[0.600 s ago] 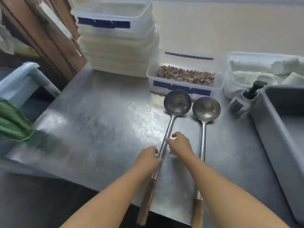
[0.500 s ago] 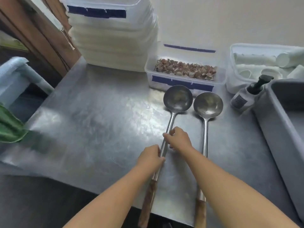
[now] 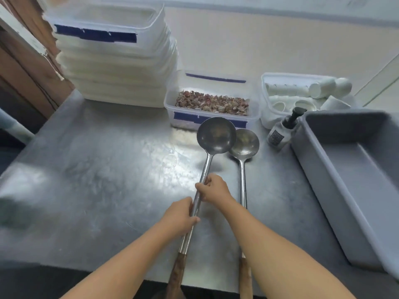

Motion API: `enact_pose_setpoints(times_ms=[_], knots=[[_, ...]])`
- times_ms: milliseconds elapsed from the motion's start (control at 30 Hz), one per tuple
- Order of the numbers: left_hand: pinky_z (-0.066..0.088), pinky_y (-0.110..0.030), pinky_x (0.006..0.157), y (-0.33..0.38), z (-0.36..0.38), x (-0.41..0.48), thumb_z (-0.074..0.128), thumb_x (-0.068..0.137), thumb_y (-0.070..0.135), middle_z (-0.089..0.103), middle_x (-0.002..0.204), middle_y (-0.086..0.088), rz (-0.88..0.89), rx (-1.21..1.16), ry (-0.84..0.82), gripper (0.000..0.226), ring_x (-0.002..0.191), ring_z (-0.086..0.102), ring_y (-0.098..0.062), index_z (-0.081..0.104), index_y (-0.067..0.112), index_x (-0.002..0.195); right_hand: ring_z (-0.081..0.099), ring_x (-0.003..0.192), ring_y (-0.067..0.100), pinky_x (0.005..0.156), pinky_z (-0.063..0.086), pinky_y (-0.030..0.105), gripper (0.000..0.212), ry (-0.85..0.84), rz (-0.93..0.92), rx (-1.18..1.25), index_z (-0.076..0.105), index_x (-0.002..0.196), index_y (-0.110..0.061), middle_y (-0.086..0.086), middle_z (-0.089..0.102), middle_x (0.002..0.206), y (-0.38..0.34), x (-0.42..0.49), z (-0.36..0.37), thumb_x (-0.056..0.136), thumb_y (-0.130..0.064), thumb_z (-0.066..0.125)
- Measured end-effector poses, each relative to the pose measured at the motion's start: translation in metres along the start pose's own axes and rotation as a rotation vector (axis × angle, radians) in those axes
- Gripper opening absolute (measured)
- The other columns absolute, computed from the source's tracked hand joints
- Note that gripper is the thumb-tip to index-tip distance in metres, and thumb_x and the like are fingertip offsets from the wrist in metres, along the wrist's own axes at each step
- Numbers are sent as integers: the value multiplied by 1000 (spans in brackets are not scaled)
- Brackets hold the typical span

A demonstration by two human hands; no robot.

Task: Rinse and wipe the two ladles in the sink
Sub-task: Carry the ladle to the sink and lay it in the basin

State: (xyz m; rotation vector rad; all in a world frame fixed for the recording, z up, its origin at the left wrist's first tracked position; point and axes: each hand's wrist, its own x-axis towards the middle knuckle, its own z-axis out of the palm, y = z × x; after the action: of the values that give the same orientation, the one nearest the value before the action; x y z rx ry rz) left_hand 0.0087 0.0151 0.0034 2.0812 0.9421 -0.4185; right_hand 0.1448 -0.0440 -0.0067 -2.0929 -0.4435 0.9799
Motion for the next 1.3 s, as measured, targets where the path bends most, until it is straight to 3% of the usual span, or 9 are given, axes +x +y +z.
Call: enact_pose_setpoints(times_ms=[100, 233, 433, 533, 633, 767, 933, 1200, 1300], knots=[[60, -48, 63, 14, -15, -20, 71, 73, 25, 58, 82, -3, 88, -86, -65, 26, 73, 65, -27, 48, 16, 84, 66, 60, 22, 71, 61, 47, 20, 112, -19, 107, 51, 81, -12, 4, 62, 69, -5, -31, -18, 78, -24, 67], [62, -40, 56, 43, -19, -44, 72, 81, 17, 61, 90, -9, 278, -97, -145, 23, 78, 71, -30, 53, 9, 92, 64, 63, 22, 68, 62, 43, 19, 304, -13, 216, 53, 86, -7, 6, 60, 73, 1, -77, -49, 83, -20, 67], [62, -44, 63, 85, 12, -107, 71, 85, 18, 66, 98, -16, 567, 153, -382, 20, 80, 71, -31, 58, 9, 97, 68, 72, 27, 63, 63, 45, 20, 679, 141, 467, 52, 83, -10, 16, 64, 85, 63, -188, -72, 84, -19, 69], [62, -43, 64, 113, 47, -150, 71, 85, 17, 67, 102, -16, 689, 273, -537, 22, 82, 72, -31, 59, 7, 101, 68, 72, 24, 59, 60, 36, 19, 850, 192, 635, 55, 89, -5, 13, 63, 85, 100, -269, -81, 88, -18, 69], [63, -45, 64, 150, 100, -216, 68, 87, 13, 64, 108, -17, 832, 400, -726, 24, 85, 72, -31, 58, 5, 107, 67, 74, 23, 64, 62, 39, 19, 1069, 230, 778, 56, 92, -6, 10, 63, 84, 148, -370, -90, 88, -20, 69], [63, -46, 60, 177, 190, -328, 67, 83, 12, 62, 92, -11, 1047, 554, -929, 19, 80, 73, -31, 58, 5, 99, 67, 71, 22, 60, 61, 38, 19, 1400, 312, 883, 54, 90, -8, 12, 64, 85, 209, -521, -79, 88, -19, 69], [61, -41, 54, 147, 317, -504, 66, 83, 10, 58, 77, -6, 1262, 734, -1172, 14, 62, 65, -24, 59, 6, 95, 61, 67, 20, 58, 57, 36, 21, 1766, 385, 999, 48, 96, -8, 10, 59, 84, 284, -726, -6, 92, -16, 66], [63, -41, 58, 14, 458, -790, 64, 84, 10, 68, 88, -5, 1402, 988, -1543, 16, 68, 73, -24, 63, 15, 99, 64, 76, 19, 75, 59, 57, 25, 2195, 614, 1035, 52, 103, -20, 1, 61, 90, 352, -1000, 180, 87, -20, 71], [61, -34, 52, -47, 483, -881, 62, 86, 6, 70, 92, -4, 1427, 1089, -1665, 23, 70, 74, -24, 65, 19, 105, 70, 83, 22, 64, 63, 45, 36, 2324, 714, 1084, 57, 115, -18, 7, 67, 104, 356, -1081, 253, 84, -22, 74]])
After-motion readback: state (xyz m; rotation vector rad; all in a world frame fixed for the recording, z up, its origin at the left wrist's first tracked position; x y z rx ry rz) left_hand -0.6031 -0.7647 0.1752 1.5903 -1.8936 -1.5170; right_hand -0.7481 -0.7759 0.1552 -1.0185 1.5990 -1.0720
